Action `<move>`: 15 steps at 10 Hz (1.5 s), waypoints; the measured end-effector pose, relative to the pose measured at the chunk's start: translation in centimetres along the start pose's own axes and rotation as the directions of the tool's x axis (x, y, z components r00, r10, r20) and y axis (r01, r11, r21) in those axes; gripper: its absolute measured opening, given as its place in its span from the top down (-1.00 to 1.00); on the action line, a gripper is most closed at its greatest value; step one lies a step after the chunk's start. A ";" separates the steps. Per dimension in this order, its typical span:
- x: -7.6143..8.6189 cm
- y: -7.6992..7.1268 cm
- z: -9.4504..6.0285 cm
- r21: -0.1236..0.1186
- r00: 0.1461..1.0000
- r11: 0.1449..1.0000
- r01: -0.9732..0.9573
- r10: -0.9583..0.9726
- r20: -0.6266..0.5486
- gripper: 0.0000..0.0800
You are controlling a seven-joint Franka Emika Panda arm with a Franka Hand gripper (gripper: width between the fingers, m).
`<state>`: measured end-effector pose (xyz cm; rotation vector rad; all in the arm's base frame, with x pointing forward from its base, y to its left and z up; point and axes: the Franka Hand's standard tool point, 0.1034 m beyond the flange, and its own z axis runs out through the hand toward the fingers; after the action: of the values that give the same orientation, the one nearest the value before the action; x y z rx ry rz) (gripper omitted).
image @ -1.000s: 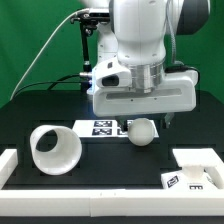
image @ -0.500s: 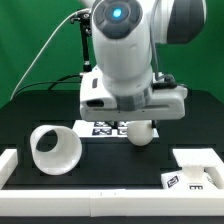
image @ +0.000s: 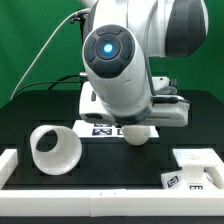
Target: Assemble lamp
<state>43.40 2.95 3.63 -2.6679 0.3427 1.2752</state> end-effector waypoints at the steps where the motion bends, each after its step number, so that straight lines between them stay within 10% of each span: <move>1: 0.2 0.4 0.5 0.014 0.999 1.000 -0.023 0.022 0.026 -0.75; 15: 0.4 0.7 2.7 0.014 0.992 0.998 -0.064 0.062 0.110 -0.69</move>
Offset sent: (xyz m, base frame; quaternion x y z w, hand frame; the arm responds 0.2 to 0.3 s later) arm 0.0000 0.0000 0.0000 0.0000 0.0000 0.0000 1.0000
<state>41.41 2.90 1.62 -2.5790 0.4244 1.4230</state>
